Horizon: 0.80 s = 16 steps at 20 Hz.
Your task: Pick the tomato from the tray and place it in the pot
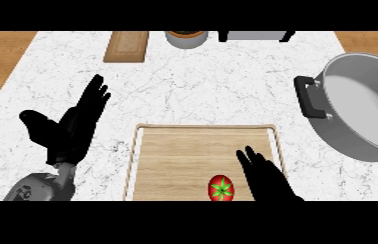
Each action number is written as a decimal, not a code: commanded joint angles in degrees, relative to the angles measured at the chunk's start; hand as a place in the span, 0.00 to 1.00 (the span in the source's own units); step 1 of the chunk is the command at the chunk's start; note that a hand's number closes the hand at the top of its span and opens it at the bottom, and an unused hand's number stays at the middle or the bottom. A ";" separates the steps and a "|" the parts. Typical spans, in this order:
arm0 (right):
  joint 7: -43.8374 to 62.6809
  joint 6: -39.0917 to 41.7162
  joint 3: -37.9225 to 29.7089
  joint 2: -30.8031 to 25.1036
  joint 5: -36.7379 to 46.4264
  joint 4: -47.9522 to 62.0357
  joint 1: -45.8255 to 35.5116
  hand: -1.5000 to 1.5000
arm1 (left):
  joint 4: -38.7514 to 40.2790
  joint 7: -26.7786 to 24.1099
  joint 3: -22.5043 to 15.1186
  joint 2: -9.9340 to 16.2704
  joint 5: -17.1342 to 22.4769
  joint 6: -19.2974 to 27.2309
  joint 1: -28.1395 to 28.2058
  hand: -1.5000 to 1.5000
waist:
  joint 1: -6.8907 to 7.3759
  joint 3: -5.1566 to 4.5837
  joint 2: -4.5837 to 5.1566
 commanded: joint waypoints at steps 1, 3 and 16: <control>9.63 6.39 1.86 1.36 1.15 1.01 1.03 0.00 | -1.55 -0.17 1.67 1.30 0.92 -2.28 2.01 0.50 | 0.21 0.03 -0.07; 11.38 7.02 3.03 4.15 3.44 3.16 -0.07 0.00 | 0.75 -1.59 -0.45 -1.74 -1.52 -0.48 1.00 0.50 | -0.01 0.00 -0.01; 8.06 6.51 2.35 15.40 10.78 10.19 -1.69 0.00 | -2.21 1.49 0.76 -3.91 -4.79 -0.46 2.19 0.50 | 0.36 0.08 0.00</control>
